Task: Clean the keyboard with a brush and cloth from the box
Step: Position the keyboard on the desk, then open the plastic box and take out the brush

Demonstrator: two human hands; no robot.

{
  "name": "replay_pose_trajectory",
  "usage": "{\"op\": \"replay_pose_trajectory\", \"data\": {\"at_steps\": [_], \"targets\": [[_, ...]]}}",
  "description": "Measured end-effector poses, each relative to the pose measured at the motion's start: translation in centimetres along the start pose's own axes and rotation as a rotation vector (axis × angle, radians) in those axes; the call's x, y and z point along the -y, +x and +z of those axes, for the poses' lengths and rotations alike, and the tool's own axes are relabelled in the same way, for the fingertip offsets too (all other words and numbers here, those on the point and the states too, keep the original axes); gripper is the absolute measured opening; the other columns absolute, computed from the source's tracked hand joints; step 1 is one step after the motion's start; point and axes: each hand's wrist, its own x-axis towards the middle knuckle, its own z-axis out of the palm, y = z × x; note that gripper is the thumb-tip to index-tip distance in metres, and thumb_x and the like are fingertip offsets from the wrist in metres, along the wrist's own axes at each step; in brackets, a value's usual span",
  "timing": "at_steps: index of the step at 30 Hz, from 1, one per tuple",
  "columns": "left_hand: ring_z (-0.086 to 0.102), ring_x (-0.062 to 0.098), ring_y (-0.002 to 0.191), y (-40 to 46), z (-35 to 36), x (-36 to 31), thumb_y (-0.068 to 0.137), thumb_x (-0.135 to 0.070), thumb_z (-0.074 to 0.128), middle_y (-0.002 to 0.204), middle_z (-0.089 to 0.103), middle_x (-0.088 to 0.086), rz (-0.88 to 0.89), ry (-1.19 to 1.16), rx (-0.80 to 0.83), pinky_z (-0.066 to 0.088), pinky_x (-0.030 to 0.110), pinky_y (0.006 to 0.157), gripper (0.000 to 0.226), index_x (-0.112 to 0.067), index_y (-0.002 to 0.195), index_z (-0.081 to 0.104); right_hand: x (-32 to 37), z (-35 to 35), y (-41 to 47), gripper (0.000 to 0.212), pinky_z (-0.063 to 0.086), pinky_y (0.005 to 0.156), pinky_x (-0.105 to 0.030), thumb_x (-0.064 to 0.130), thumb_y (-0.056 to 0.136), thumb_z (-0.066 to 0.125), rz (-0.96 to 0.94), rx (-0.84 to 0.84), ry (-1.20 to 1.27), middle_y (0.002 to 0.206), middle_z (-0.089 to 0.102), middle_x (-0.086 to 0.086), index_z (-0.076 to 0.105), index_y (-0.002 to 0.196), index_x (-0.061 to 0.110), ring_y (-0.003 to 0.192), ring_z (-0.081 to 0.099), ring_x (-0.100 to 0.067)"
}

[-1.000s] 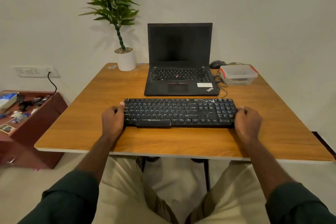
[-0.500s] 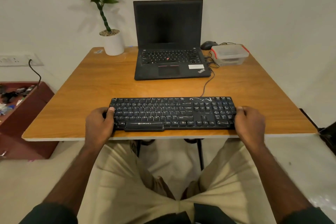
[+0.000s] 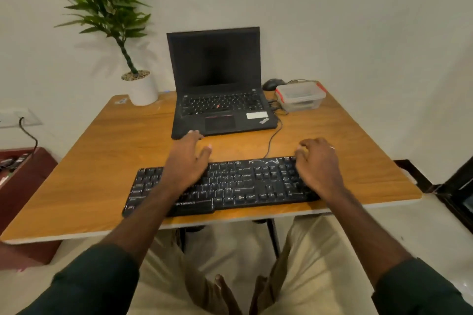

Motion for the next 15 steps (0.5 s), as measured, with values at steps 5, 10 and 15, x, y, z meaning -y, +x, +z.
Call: {"op": "replay_pose_trajectory", "data": {"at_steps": [5,10,15], "targets": [[0.052,0.027,0.130,8.6,4.7,-6.0,0.097,-0.036,0.059,0.142,0.057,0.007,0.185,0.106,0.146,0.041,0.041,0.108,0.046,-0.012,0.135,0.056,-2.0,0.1,5.5,0.036,0.050,0.093,-0.049,0.029,0.099,0.054,-0.102,0.011,-0.090,0.122,0.061,-0.015,0.063,0.127,0.008,0.112,0.057,-0.035],[0.063,0.018,0.114,15.4,9.5,-9.8,0.092,-0.030,0.066,0.122,0.070,0.004,0.084,-0.112,0.194,0.049,0.033,0.100,0.037,-0.014,0.126,0.067,-5.7,0.8,11.9,0.036,0.051,0.095,-0.048,0.023,0.096,0.060,-0.074,0.039,0.040,0.124,0.058,-0.012,0.059,0.129,0.009,0.113,0.058,-0.031],[0.071,0.007,0.074,19.7,14.7,-11.3,0.095,-0.019,0.066,0.092,0.074,0.000,-0.163,-0.421,0.137,0.054,0.013,0.066,0.024,-0.012,0.117,0.071,-9.4,2.8,18.7,0.042,0.055,0.095,-0.044,0.019,0.095,0.066,0.123,-0.082,0.310,0.133,0.050,-0.009,0.051,0.134,0.013,0.113,0.058,-0.028]]}}
